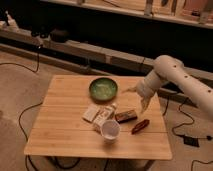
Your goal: Place the eraser in the ceramic cup
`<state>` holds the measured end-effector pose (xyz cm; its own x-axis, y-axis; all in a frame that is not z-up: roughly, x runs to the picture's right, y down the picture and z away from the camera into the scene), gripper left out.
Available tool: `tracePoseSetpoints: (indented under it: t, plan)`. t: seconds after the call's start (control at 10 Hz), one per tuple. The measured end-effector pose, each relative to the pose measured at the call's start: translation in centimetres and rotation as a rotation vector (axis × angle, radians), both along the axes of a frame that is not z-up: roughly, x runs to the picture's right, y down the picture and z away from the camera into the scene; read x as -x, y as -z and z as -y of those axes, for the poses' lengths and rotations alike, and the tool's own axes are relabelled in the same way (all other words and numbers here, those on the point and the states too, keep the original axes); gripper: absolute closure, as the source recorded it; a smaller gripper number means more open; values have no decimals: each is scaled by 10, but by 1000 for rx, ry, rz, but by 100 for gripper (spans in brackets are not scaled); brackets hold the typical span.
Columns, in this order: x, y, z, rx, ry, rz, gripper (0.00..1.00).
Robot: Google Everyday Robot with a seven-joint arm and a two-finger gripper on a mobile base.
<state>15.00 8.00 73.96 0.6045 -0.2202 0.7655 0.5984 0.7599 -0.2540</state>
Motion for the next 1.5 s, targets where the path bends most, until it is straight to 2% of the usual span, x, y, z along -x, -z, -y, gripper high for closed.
tracePoseSetpoints:
  t: [0.1,0.3,0.4,0.8,0.9,1.1,1.3,1.4,1.5]
  plan:
    - [6,0,-4,74,-19,54,20]
    - [6,-6,-5,121,3,77,20]
    - [6,-7,-5,129,10,80,20]
    - [5,-9,-7,123,21,74,20]
    - [3,-15,-8,106,35,54,20]
    - [4,-30,-14,50,89,3,20]
    - [9,-39,-21,15,115,-46,20]
    - [11,-46,-31,8,141,-82,20]
    - [12,-47,-34,10,149,-87,20]
